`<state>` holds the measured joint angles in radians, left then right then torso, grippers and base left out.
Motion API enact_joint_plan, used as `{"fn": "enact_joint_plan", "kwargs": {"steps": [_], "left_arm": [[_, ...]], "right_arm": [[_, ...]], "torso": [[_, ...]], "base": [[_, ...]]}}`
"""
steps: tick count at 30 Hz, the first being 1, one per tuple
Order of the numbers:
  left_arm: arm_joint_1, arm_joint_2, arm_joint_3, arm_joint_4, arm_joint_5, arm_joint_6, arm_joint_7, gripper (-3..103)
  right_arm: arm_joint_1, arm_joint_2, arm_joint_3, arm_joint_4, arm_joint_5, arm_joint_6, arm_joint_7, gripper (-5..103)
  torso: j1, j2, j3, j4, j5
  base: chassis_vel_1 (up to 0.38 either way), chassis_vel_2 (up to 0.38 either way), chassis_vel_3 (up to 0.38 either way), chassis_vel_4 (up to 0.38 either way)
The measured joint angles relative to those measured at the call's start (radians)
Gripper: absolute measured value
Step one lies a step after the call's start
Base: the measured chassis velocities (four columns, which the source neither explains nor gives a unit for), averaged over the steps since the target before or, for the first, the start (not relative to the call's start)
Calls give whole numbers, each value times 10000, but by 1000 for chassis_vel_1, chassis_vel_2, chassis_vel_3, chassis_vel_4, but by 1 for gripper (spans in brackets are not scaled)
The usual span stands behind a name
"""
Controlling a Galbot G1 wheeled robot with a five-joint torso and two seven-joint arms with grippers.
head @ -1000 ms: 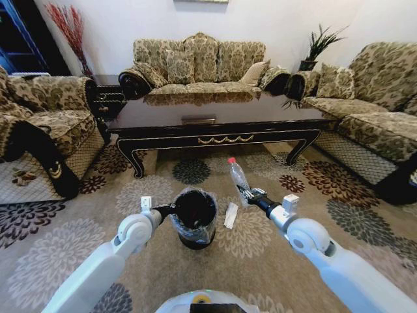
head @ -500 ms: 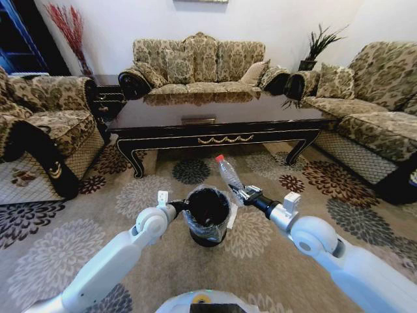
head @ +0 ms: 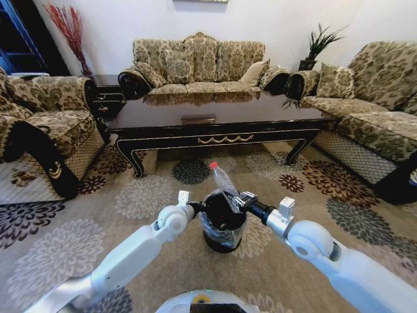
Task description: Move to the front of the table and pick up the trash from the floor, then place it into the trash bin.
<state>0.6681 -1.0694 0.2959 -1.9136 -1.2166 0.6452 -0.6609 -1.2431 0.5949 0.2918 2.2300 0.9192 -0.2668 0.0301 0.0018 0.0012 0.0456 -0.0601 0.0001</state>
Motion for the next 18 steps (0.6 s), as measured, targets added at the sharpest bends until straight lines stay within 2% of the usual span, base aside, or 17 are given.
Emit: {"fn": "enact_joint_plan", "kwargs": {"steps": [6, 7, 9, 12, 15, 16, 18], "left_arm": [[15, 126, -130, -134, -52, -1, -37, 4], [28, 138, -141, -155, -57, 0, -52, 4], [35, 144, -149, -170, -60, -1, -63, 4], [118, 168, -180, -260, -58, -1, -138, 4], [162, 189, -193, -300, -31, 0, -153, 4], [241, 233, -266, -365, 1, 7, -158, 4], [281, 323, -339, -420, 4, 12, -159, 4]], "right_arm": [[-103, 166, -28, -30, -59, -29, 10, 21], [-103, 183, -41, -30, -72, -46, 9, 25], [-103, 191, -47, -30, -73, -54, 8, 25], [-127, 240, -29, -48, -193, -33, 6, 41], [-183, 268, -1, -75, -297, 14, 3, 41], [-263, 302, 42, -78, -347, 37, 3, 52], [-310, 319, 63, -76, -370, 43, 3, 63]], "torso": [[0, 0, 0, 1, -1], [0, 0, 0, 1, -1], [0, 0, 0, 0, -1], [0, 0, 0, 0, -1], [0, 0, 0, 0, -1], [-1, 0, 0, -1, -2], [0, 0, 0, -1, -2]], "base": [[0, 0, 0, 0], [0, 0, 0, 0], [0, 0, 0, 0], [0, 0, 0, 0], [0, 0, 0, 0], [0, 0, 0, 0], [0, 0, 0, 0]]}}
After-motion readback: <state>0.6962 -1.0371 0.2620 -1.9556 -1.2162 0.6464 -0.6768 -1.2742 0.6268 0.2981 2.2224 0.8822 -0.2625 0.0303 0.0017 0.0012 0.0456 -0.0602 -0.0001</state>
